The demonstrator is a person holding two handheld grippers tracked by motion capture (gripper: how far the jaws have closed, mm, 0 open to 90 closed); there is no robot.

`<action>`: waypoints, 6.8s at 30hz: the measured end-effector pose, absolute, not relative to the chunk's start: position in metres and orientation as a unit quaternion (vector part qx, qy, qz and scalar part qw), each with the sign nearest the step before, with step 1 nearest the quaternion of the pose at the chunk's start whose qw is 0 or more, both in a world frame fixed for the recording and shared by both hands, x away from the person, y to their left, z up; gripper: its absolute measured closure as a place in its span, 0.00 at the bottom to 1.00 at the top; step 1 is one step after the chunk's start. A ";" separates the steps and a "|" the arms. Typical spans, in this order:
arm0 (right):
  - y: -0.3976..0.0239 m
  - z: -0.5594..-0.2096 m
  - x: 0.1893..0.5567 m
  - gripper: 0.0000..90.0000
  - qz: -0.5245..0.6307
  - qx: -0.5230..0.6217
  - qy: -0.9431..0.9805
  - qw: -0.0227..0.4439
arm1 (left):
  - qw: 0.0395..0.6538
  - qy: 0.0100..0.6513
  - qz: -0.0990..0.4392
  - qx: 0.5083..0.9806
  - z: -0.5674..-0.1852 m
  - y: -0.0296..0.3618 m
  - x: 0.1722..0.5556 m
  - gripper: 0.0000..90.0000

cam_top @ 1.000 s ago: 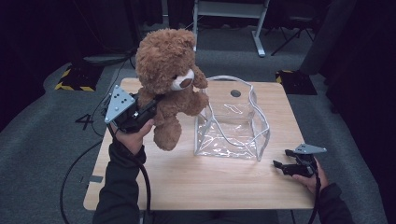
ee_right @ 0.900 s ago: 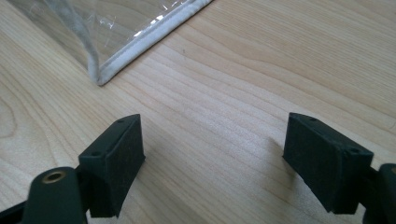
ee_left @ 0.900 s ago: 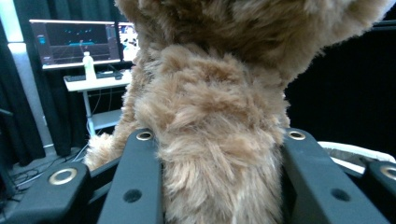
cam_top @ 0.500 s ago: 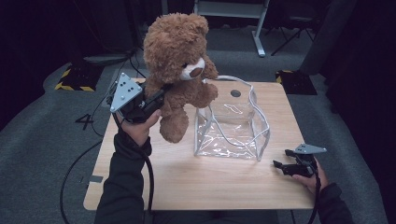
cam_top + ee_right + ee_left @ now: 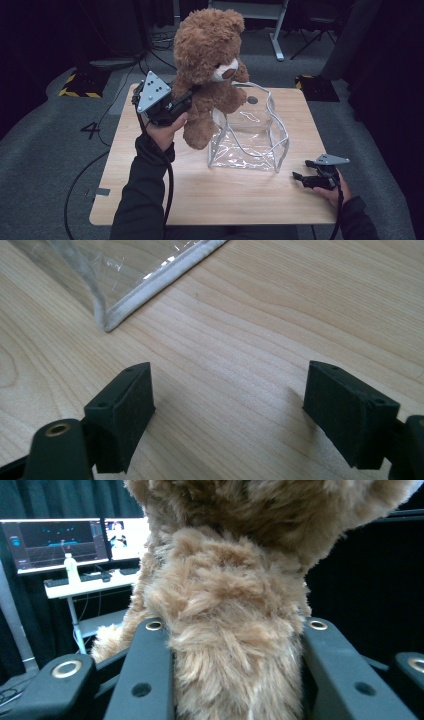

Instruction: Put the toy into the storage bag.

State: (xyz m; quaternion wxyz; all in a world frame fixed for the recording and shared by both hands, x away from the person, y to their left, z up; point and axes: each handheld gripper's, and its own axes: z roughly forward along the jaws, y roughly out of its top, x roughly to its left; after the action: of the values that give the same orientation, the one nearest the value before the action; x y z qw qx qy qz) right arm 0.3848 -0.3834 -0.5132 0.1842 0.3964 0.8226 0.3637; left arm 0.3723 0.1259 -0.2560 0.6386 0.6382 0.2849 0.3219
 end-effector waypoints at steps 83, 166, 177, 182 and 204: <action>-0.383 -0.513 0.385 0.22 0.364 0.396 0.823 0.184 | 0.528 0.294 0.256 0.754 -0.328 0.006 0.454 0.70; -0.383 -0.513 0.385 0.22 0.364 0.396 0.822 0.184 | 0.338 0.296 0.194 0.872 -0.342 -0.008 0.468 0.50; -0.383 -0.513 0.385 0.22 0.364 0.397 0.822 0.184 | 0.337 0.299 0.192 0.872 -0.343 -0.010 0.469 0.47; -0.383 -0.513 0.385 0.22 0.364 0.397 0.822 0.184 | 0.333 0.301 0.198 0.871 -0.343 -0.010 0.469 0.42; -0.383 -0.513 0.385 0.22 0.364 0.396 0.823 0.184 | 0.347 0.320 0.206 0.857 -0.343 -0.006 0.468 0.27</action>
State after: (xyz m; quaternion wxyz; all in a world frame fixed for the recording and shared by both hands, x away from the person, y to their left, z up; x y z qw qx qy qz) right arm 0.3847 -0.3833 -0.5132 0.1842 0.3963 0.8225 0.3639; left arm 0.4679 -0.0059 -0.3429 0.3467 0.8571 0.3203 0.2061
